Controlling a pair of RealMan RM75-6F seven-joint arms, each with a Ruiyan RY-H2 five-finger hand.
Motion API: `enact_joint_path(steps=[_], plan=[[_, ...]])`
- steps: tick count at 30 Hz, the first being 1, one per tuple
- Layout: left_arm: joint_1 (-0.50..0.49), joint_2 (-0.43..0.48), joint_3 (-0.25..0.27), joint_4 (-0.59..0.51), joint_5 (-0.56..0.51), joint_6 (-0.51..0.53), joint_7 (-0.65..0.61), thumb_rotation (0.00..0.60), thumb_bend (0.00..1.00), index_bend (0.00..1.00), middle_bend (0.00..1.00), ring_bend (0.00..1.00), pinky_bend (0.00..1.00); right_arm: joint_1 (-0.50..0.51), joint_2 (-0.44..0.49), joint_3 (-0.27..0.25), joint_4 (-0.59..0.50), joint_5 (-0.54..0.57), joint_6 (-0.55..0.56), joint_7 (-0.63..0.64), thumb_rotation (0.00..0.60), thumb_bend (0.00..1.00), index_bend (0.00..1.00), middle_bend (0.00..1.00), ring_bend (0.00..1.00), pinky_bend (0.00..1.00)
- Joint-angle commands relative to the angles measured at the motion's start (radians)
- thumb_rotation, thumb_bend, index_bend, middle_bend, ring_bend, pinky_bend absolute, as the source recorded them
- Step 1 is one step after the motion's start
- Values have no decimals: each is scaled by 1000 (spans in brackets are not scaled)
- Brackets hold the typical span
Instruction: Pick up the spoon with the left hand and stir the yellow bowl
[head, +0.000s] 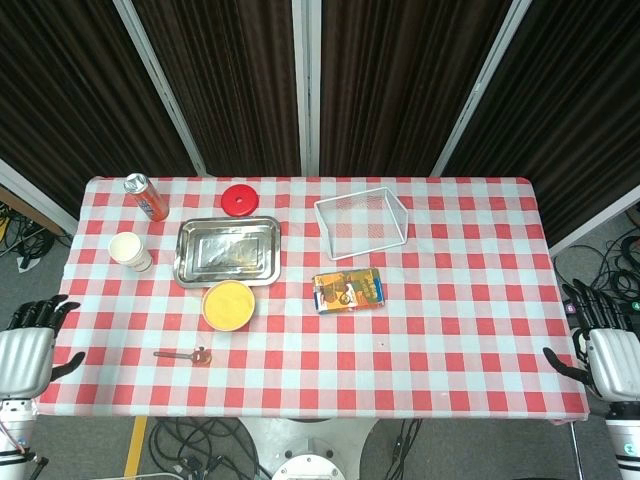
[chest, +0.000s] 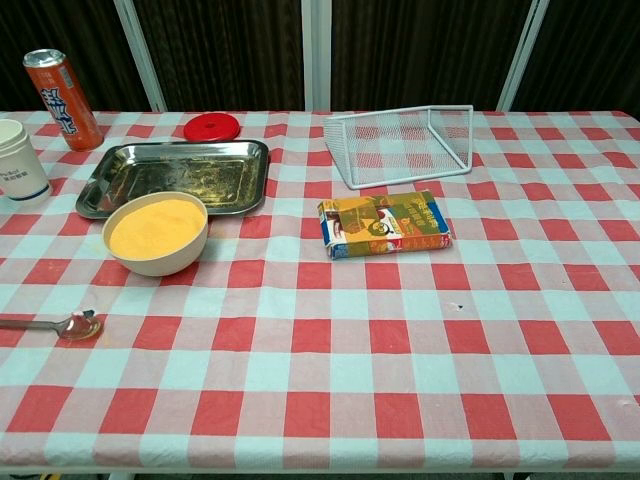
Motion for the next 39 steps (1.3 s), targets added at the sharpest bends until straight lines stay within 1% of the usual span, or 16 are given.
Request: enact_joint_path(steps=[1,3,5,6,7,10,11,12,13,14,16,18,23,29,33,39], plan=[[-18,5,-5,6,2,-26,-19,600,161,323,293,235,200,0,1,2,2,0,1,1,600,156,0,0,0,0],[-36,8,-8,11,2,-52,-34,600,161,326,296,235,201,2,2,4,1,1,1,0,600,156,0,0,0,0],[-59,14,-7,13,-2,-98,-51,600,160,331,319,239,207,4,4,6,1,0,1,0,600,156,0,0,0,0],[-69,15,-7,14,-5,-117,-61,600,160,341,345,257,239,5,5,7,1,-1,0,1,600,156,0,0,0,0],[-83,13,-8,16,-11,-144,-76,600,160,351,365,277,281,6,5,7,1,-1,0,2,600,156,0,0,0,0],[-121,-5,-11,34,-24,-211,-100,600,159,396,477,418,554,10,6,9,1,2,-8,2,600,156,0,0,0,0],[-133,-12,-10,42,-26,-232,-102,600,159,407,510,457,601,11,6,9,1,2,-10,2,600,155,0,0,0,0],[-145,-20,-9,50,-28,-254,-107,600,159,431,574,529,672,13,6,9,1,3,-12,2,600,155,0,0,0,0],[-162,-32,-8,58,-35,-286,-117,600,159,446,613,573,712,14,6,10,0,3,-14,0,600,155,0,0,0,0],[-174,-38,-6,63,-39,-310,-122,600,159,452,628,589,729,15,6,10,0,4,-15,0,600,155,0,0,0,0],[-198,-59,0,73,-48,-357,-124,600,162,479,689,656,804,16,7,10,-1,5,-17,0,600,155,0,0,0,0],[-216,-73,9,75,-59,-397,-114,600,164,490,722,695,845,15,8,10,-3,3,-15,2,600,155,0,0,0,0],[-252,-139,8,90,-107,-463,-102,600,177,496,765,752,893,14,8,7,-3,6,-18,2,600,156,0,0,0,0],[-278,-204,16,102,-163,-509,-49,600,224,509,804,797,905,16,7,8,-4,10,-22,1,600,155,0,0,0,0],[-285,-235,17,104,-202,-521,-33,600,239,530,810,805,906,17,5,7,-2,13,-27,3,600,156,0,0,0,0],[-281,-265,34,121,-232,-510,6,600,249,547,812,810,906,17,4,7,4,16,-29,7,600,156,0,0,0,0]])
